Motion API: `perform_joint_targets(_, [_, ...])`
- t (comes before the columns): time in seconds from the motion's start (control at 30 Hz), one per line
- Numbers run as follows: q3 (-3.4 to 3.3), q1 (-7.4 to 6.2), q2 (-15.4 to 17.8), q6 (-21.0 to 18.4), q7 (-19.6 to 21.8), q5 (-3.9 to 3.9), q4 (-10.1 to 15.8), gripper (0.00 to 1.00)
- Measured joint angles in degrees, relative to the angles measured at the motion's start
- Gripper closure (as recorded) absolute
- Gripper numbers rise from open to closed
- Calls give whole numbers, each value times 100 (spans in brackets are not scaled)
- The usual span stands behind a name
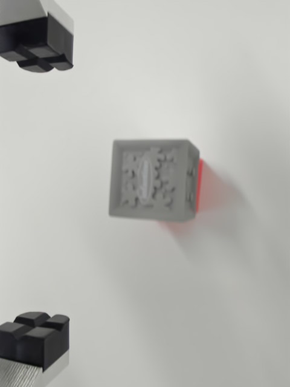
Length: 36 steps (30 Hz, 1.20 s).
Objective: Destack cube
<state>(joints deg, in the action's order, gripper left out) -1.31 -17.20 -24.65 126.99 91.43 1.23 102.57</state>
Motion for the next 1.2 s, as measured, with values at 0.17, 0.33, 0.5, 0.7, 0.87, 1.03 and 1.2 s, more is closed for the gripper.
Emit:
perform_joint_targets(0.17, [-4,-130,-184,50,264,-2,-134,0])
perform_joint_targets(0.33, [-24,-140,-346,265,282,-2,-91,0])
perform_joint_targets(0.5, [-32,-139,-547,491,282,-2,-49,0])
perform_joint_targets(0.7, [-32,-139,-753,728,282,-2,-29,0])
perform_joint_targets(0.87, [-30,-139,-959,933,281,-2,-26,0])
perform_joint_targets(1.03, [-28,-139,-1114,1087,281,-1,-26,0])
perform_joint_targets(1.2, [-27,-139,-1238,1205,281,0,-31,0])
